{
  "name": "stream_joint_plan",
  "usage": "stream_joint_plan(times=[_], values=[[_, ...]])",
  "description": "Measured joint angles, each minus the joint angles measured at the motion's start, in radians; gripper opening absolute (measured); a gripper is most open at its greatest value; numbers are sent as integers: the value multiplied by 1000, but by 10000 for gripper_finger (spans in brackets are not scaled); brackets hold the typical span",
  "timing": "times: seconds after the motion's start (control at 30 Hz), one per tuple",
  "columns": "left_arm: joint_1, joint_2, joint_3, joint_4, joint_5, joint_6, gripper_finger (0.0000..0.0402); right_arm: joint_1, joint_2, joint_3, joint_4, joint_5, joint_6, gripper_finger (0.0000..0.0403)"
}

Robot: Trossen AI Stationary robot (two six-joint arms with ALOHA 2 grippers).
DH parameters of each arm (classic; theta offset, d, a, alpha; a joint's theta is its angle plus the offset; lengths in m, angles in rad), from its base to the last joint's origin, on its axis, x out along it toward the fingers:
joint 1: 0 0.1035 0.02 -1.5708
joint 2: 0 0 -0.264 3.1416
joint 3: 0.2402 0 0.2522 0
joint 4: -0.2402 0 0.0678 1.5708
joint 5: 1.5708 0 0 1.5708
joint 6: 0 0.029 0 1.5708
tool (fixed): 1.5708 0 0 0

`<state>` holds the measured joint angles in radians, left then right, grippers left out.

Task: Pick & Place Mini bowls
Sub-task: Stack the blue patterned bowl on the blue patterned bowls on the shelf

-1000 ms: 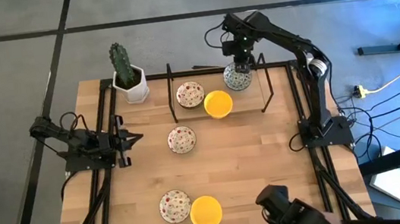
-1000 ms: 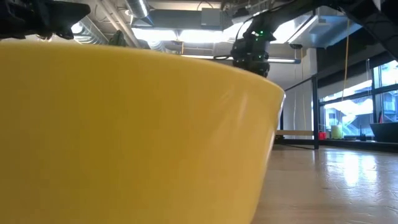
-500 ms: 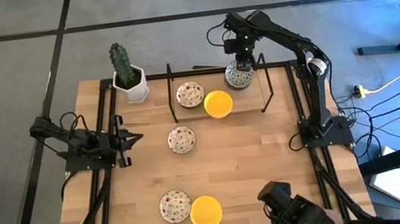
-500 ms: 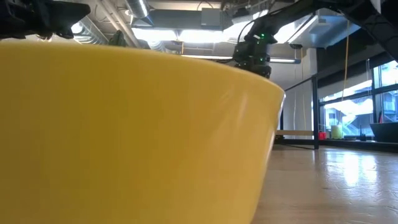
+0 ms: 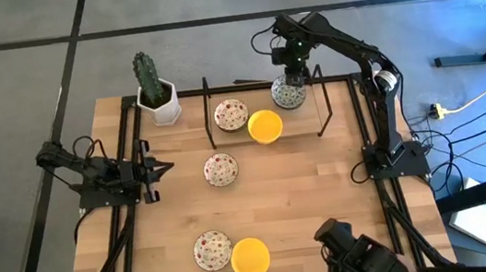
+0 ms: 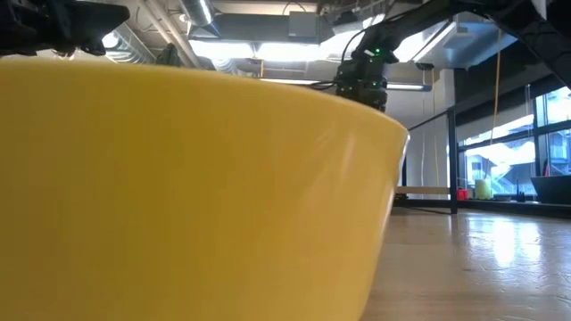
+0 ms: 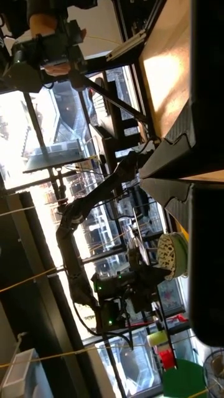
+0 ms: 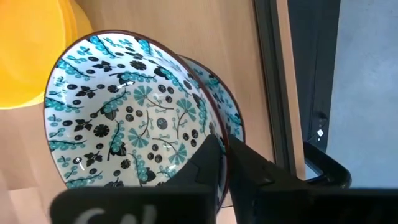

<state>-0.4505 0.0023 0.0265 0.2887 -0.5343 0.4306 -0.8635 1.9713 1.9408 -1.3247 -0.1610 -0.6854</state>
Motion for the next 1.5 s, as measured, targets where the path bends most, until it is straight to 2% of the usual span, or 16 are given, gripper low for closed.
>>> stream_joint_plan(times=[0.37, 0.87, 1.03, 1.17, 1.27, 1.37, 1.43, 1.5], values=[[0, 0, 0, 0, 0, -16, 4, 0, 14, 0, -6, 7, 36, 14], [0, 0, 0, 52, 47, -27, 4, 0, 44, 7, -3, 64, 53, 84], [0, 0, 0, 52, 47, -28, 4, 0, 44, 100, -50, 96, 70, 111], [0, 0, 0, 51, 47, -32, 4, 0, 44, 241, -88, 196, 163, 126], [0, 0, 0, 51, 47, -52, 4, 8, 33, 331, -124, 165, 235, 126], [0, 0, 0, 51, 47, -72, 4, 66, -9, 323, -100, 116, 272, 111], [0, 0, 0, 51, 47, -93, 4, 132, -30, 302, -99, 163, 302, 90], [0, 0, 0, 51, 47, -119, 4, 205, -38, 269, -117, 263, 335, 60]])
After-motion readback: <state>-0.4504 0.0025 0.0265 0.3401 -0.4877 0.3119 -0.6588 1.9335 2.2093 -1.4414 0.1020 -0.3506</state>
